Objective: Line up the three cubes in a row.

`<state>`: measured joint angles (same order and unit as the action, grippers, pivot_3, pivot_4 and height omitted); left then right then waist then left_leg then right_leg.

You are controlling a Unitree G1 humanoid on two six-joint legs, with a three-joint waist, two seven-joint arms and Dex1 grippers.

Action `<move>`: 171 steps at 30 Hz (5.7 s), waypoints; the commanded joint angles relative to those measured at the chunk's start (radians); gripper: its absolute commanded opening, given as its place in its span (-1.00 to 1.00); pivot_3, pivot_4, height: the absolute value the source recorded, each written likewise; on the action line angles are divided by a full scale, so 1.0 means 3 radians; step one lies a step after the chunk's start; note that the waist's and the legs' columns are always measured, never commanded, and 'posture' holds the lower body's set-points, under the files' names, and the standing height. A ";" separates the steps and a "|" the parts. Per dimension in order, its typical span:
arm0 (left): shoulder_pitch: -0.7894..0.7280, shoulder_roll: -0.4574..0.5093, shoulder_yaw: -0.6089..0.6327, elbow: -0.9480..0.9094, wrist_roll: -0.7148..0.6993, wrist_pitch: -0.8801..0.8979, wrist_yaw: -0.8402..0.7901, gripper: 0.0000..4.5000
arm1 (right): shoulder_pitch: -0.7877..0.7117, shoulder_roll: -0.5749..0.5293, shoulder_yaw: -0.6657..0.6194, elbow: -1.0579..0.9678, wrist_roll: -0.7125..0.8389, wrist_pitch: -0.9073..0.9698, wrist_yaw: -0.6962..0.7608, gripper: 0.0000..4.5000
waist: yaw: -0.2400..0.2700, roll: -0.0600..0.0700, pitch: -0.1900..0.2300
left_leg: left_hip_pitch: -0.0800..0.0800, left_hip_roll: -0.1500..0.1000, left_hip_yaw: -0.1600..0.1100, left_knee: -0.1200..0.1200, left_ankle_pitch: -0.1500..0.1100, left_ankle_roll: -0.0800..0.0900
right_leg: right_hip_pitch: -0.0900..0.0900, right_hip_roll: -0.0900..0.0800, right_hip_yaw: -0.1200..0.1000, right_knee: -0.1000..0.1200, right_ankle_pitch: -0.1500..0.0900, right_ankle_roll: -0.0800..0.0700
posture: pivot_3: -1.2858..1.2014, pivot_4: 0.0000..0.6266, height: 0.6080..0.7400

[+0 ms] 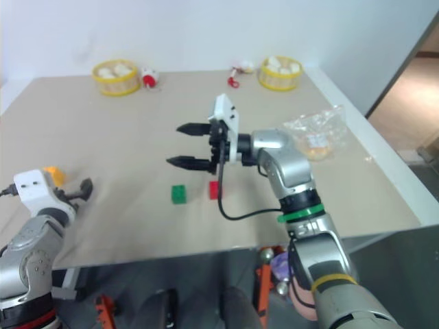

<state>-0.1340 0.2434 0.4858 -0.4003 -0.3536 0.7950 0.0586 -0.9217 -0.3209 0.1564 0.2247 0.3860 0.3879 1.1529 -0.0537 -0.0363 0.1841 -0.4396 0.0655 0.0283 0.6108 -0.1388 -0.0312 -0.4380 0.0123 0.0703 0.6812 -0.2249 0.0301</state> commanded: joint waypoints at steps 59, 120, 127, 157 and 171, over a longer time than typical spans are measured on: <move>-0.0452 0.1109 -0.1054 0.1351 0.0299 -0.1748 -0.2167 -0.43 | 0.0137 -0.0445 0.0022 -0.0241 0.0043 -0.0064 0.0449 1.00 | 0.0020 -0.0004 0.0001 | -0.0006 -0.0002 0.0001 -0.0025 -0.0001 -0.0007 | -0.0010 -0.0005 -0.0004 -0.0009 -0.0007 -0.0007 | 0.03 -0.52 1.00; -0.1569 0.1548 -0.1732 0.3919 0.0398 -0.3612 -0.5337 -0.43 | 0.0787 -0.1178 -0.0307 -0.0933 0.0506 0.0451 0.0541 1.00 | 0.0015 -0.0001 0.0002 | 0.0003 0.0002 -0.0001 -0.0017 -0.0009 -0.0012 | -0.0010 0.0003 -0.0005 0.0001 -0.0025 -0.0026 | 0.03 -0.52 1.00; -0.1569 0.1502 -0.1755 0.3939 0.0418 -0.3638 -0.5347 -0.43 | 0.0759 -0.1191 -0.0306 -0.0912 0.0496 0.0448 0.0554 1.00 | 0.0015 -0.0001 0.0002 | 0.0003 0.0002 -0.0002 -0.0018 -0.0009 -0.0012 | -0.0010 0.0003 -0.0005 0.0001 -0.0021 -0.0018 | 0.03 -0.52 1.00; -0.0285 0.2497 -0.0631 0.2539 -0.0172 -0.2346 -0.4750 0.97 | 0.0286 -0.1029 -0.0267 -0.0247 0.0271 0.0083 0.0571 1.00 | -0.0041 0.0000 0.0003 | 0.0002 0.0007 0.0002 -0.0025 -0.0011 -0.0011 | -0.0013 -0.0003 -0.0010 0.0003 -0.0039 -0.0037 | 0.03 -0.52 1.00; 0.0830 0.0617 0.0111 0.0390 -0.0467 -0.1552 -0.1982 0.97 | 0.0789 -0.0016 -0.1172 0.0140 -0.0098 0.0030 -0.2273 1.00 | 0.0032 -0.0009 -0.0003 | -0.0001 0.0008 0.0014 -0.0023 -0.0012 -0.0015 | -0.0008 -0.0005 0.0001 0.0001 -0.0028 -0.0007 | 0.03 -0.52 1.00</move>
<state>0.1116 0.4376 0.5010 -0.2057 -0.4802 0.3351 -0.5865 -0.7158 -0.3320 -0.1550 0.3334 0.3583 0.4174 0.5325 -0.0442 -0.0390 0.1833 -0.4399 0.0678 0.0320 0.6037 -0.1424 -0.0357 -0.4403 0.0110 0.0702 0.6815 -0.2333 0.0280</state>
